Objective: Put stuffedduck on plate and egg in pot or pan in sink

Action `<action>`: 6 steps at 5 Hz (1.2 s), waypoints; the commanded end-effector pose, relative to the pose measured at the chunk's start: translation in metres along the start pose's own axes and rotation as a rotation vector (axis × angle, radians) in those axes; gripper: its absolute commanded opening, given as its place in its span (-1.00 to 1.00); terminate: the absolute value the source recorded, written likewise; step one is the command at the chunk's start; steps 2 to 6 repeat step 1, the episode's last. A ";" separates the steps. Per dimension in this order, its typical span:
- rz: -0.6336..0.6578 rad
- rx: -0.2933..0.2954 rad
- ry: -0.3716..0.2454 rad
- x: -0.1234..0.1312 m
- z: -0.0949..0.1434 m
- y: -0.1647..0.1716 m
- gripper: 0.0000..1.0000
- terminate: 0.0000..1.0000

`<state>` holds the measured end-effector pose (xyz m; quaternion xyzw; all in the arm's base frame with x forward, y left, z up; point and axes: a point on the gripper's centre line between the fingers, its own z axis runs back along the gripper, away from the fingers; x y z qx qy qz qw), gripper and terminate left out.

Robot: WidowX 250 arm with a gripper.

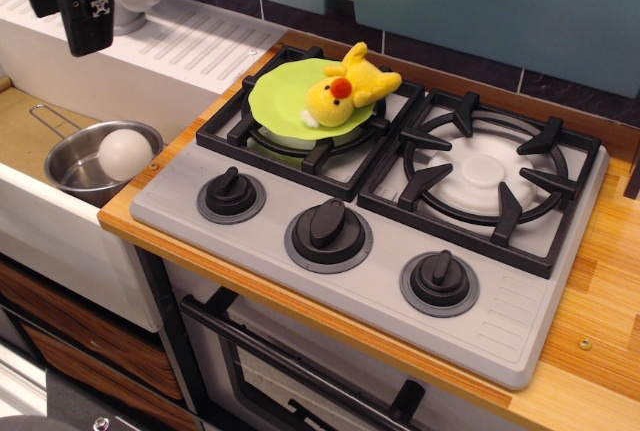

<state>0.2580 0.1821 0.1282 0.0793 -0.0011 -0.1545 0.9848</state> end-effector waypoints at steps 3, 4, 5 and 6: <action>0.010 0.059 -0.046 0.008 0.020 0.007 1.00 1.00; 0.010 0.059 -0.046 0.008 0.020 0.007 1.00 1.00; 0.010 0.059 -0.046 0.008 0.020 0.007 1.00 1.00; 0.010 0.059 -0.046 0.008 0.020 0.007 1.00 1.00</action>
